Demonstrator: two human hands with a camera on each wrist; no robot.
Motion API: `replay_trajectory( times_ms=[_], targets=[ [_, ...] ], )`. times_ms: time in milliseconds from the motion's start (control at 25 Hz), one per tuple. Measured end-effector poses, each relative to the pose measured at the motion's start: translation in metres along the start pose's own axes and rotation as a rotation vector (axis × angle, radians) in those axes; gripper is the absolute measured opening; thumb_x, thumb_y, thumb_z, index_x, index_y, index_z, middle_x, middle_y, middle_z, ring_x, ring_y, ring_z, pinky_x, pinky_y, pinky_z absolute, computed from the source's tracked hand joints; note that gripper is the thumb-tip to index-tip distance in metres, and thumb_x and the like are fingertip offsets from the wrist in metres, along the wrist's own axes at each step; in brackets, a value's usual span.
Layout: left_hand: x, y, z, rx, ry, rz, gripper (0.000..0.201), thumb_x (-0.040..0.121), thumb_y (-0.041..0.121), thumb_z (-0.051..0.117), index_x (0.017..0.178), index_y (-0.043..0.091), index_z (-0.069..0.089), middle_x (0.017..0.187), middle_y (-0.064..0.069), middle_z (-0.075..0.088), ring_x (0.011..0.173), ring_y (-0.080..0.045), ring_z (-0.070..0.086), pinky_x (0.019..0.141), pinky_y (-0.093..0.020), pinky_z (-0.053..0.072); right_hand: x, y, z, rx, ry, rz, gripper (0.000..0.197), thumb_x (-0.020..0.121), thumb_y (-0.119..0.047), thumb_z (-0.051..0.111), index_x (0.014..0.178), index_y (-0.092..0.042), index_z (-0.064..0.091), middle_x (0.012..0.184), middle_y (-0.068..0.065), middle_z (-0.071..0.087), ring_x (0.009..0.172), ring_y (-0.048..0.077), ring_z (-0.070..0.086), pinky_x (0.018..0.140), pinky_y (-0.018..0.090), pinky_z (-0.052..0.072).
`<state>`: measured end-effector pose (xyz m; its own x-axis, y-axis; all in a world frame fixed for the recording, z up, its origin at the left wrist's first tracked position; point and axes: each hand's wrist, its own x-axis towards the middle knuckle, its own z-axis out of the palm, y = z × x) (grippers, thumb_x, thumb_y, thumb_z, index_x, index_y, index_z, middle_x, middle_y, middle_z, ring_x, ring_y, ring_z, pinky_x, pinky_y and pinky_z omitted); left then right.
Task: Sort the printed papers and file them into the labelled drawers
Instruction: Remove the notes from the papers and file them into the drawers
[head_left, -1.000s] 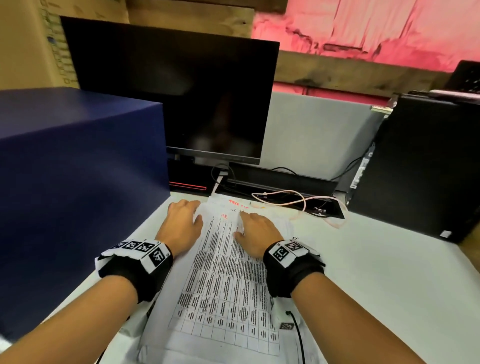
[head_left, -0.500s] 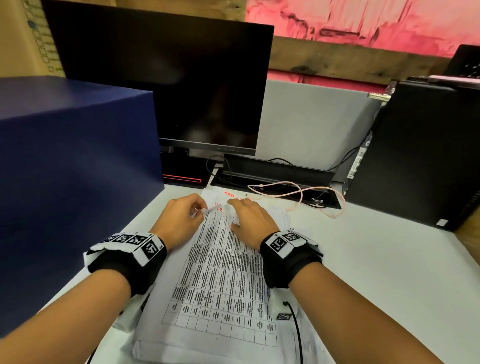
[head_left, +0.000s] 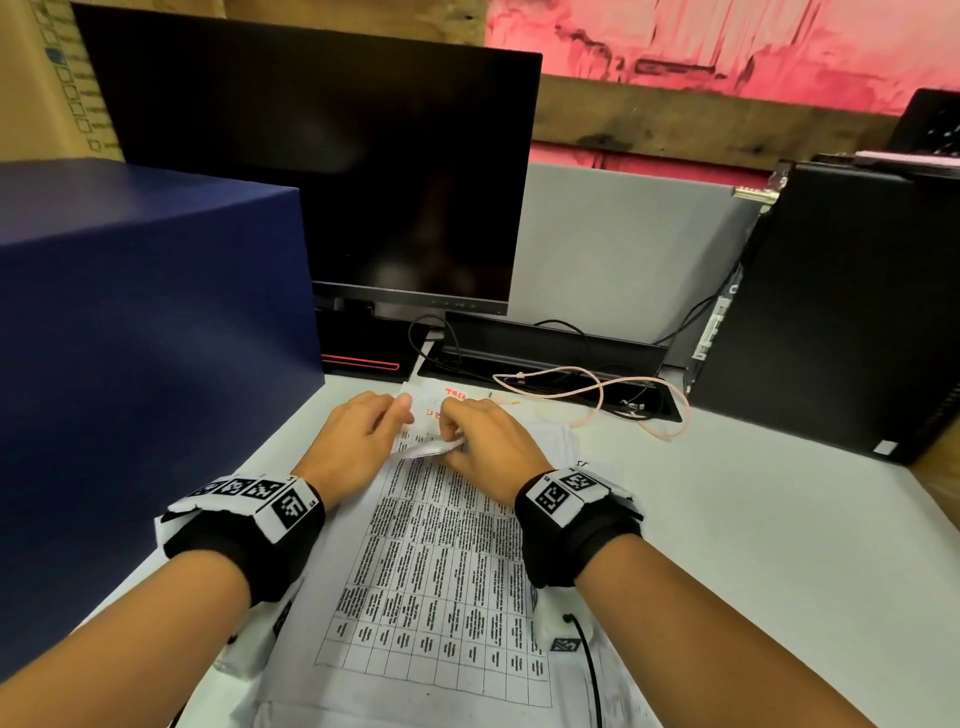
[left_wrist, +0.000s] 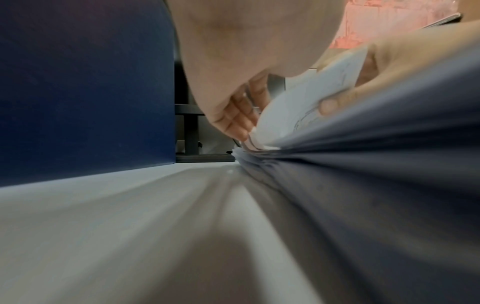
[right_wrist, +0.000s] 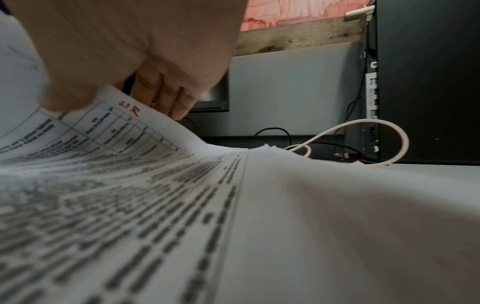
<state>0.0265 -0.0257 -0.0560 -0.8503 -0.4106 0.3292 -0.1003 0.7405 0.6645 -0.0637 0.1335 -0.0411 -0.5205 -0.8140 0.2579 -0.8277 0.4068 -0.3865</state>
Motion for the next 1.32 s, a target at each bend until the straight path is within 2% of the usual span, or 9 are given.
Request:
replay_trajectory(
  times_ms=[80,200,400,520,680,880,1000,1200,1320],
  targets=[
    [0.004,-0.009,0.001,0.096,0.019,-0.084,0.028,0.1,0.033,0.041,0.1,0.018,0.064,0.101,-0.002,0.06,0.1,-0.018,0.056,0.085,-0.028,0.043,-0.001,-0.004,0.0,0.02,0.045,-0.068,0.025,0.085,-0.036,0.068,0.086,-0.015,0.053,0.086,0.0,0.06,0.087,0.018,0.05,0.075,0.035,0.045],
    [0.004,-0.016,0.0,0.163,-0.004,-0.181,0.036,0.097,0.017,0.049,0.132,0.013,0.053,0.132,-0.009,0.054,0.122,-0.025,0.05,0.105,-0.04,0.041,0.0,-0.008,0.001,0.021,0.15,-0.2,0.018,0.09,-0.035,0.063,0.096,-0.018,0.06,0.091,-0.003,0.063,0.091,0.015,0.051,0.078,0.028,0.042],
    [0.004,-0.016,-0.001,0.177,0.052,-0.144,0.051,0.091,0.018,0.061,0.14,0.015,0.047,0.129,-0.006,0.056,0.121,-0.025,0.047,0.105,-0.036,0.039,0.004,-0.008,0.007,-0.043,0.094,-0.261,0.011,0.091,-0.027,0.064,0.095,-0.019,0.068,0.09,-0.003,0.065,0.092,0.016,0.052,0.08,0.032,0.045],
    [0.001,-0.014,0.0,0.237,-0.005,-0.146,0.062,0.091,0.024,0.063,0.146,0.023,0.036,0.126,-0.004,0.045,0.124,-0.024,0.029,0.107,-0.032,0.028,0.003,-0.005,0.007,-0.069,0.008,-0.197,0.009,0.094,-0.021,0.057,0.094,-0.015,0.063,0.09,0.0,0.062,0.093,0.02,0.052,0.08,0.033,0.044],
    [-0.001,-0.013,0.0,0.306,-0.087,-0.142,0.07,0.091,0.027,0.06,0.15,0.037,0.023,0.129,-0.005,0.03,0.123,-0.024,0.02,0.107,-0.034,0.027,0.0,-0.008,0.009,-0.053,-0.044,-0.157,0.004,0.096,-0.018,0.049,0.095,-0.015,0.052,0.091,0.002,0.059,0.09,0.022,0.05,0.077,0.033,0.042],
    [-0.002,-0.015,0.003,0.337,-0.147,-0.189,0.066,0.092,0.027,0.057,0.149,0.034,0.024,0.134,-0.007,0.023,0.126,-0.026,0.015,0.11,-0.037,0.024,0.001,-0.009,0.009,-0.078,-0.086,-0.159,0.014,0.092,-0.019,0.05,0.08,-0.017,0.046,0.084,0.004,0.054,0.084,0.022,0.048,0.074,0.035,0.042],
    [-0.002,-0.013,0.002,0.316,-0.154,-0.196,0.06,0.093,0.025,0.056,0.146,0.034,0.031,0.136,-0.006,0.022,0.128,-0.026,0.014,0.11,-0.037,0.024,0.002,-0.006,0.009,-0.073,-0.131,-0.134,0.015,0.093,-0.024,0.054,0.081,-0.016,0.05,0.087,0.002,0.053,0.087,0.019,0.047,0.076,0.034,0.043],
    [-0.004,-0.008,0.002,0.354,-0.254,-0.251,0.066,0.095,0.028,0.052,0.151,0.031,0.017,0.145,-0.007,0.013,0.132,-0.027,0.011,0.111,-0.039,0.025,0.003,-0.005,0.009,-0.079,-0.197,-0.093,0.024,0.092,-0.035,0.061,0.076,-0.021,0.049,0.088,-0.003,0.049,0.087,0.014,0.043,0.076,0.032,0.043],
    [-0.003,-0.008,0.001,0.315,-0.21,-0.282,0.058,0.094,0.029,0.055,0.147,0.026,0.03,0.143,-0.007,0.019,0.133,-0.026,0.012,0.111,-0.037,0.025,0.002,-0.006,0.009,-0.068,-0.207,-0.073,0.023,0.091,-0.035,0.062,0.077,-0.02,0.051,0.089,-0.003,0.049,0.089,0.014,0.042,0.077,0.034,0.044]
  ],
)
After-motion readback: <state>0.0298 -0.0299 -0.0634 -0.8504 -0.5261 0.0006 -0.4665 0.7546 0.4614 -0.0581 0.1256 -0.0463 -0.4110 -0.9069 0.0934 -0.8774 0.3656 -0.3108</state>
